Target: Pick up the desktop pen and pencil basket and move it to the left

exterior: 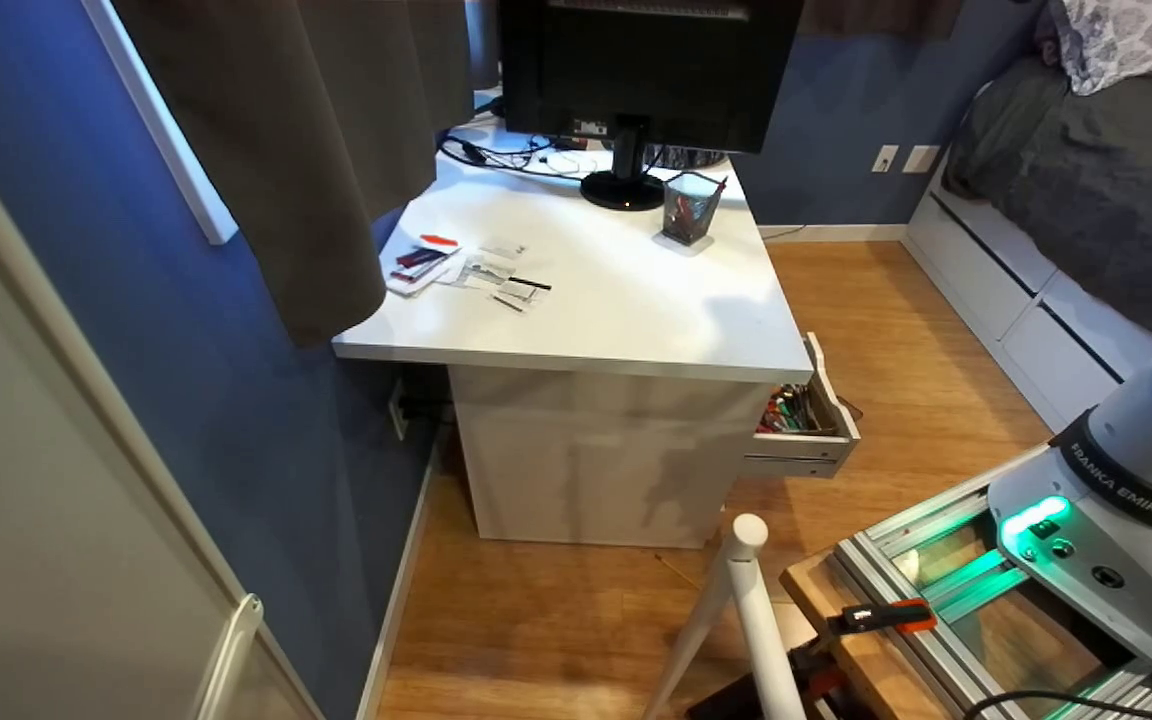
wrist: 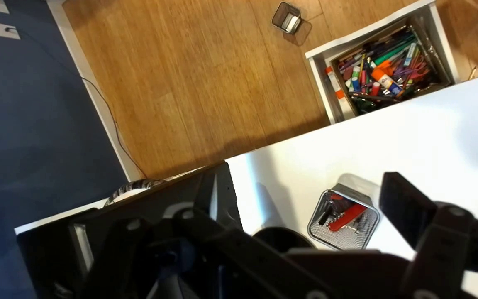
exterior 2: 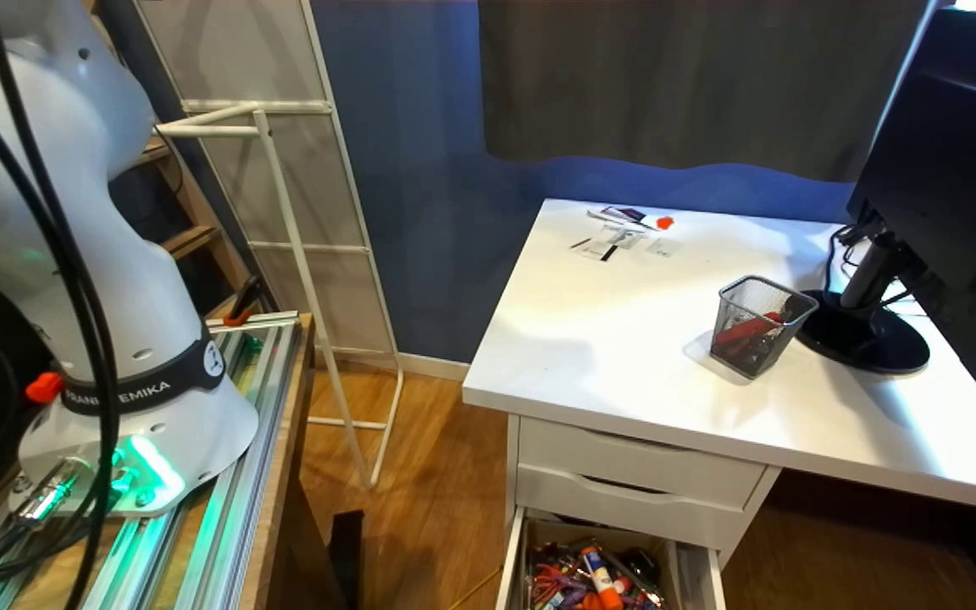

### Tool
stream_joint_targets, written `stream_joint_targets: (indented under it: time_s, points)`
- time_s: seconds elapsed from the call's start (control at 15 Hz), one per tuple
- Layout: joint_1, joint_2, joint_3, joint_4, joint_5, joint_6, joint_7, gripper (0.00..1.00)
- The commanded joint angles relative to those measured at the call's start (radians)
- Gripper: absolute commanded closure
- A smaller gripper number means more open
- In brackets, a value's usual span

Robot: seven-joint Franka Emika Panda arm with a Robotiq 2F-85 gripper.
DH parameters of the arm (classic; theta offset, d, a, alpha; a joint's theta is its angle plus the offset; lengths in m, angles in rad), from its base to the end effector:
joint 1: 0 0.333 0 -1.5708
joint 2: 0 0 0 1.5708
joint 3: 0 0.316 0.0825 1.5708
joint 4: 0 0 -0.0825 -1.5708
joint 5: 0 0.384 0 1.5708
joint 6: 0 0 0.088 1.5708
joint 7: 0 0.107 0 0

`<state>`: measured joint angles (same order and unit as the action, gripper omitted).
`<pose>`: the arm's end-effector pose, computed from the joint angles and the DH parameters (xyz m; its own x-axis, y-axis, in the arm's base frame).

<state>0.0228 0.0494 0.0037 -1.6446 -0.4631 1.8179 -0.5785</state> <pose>0.5916 -0.0211 0.5925 0.7825 0.6016 -0.1602 0.6049 -0.6736 0.4247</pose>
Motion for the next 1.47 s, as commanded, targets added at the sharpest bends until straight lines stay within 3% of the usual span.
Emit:
stream_joint_targets:
  time_s: [0.0,0.4,1.07,1.4]
  points:
    - [-0.005,0.005,0.004,0.009,0.0,-0.004,-0.005,0.0]
    - [-0.013,0.057,0.001,0.025,0.042,0.044,-0.053,0.0]
    - [-0.012,0.212,0.061,-0.08,0.256,0.411,-0.032,0.0]
    - [-0.01,0.286,0.105,-0.112,0.377,0.533,0.02,0.0]
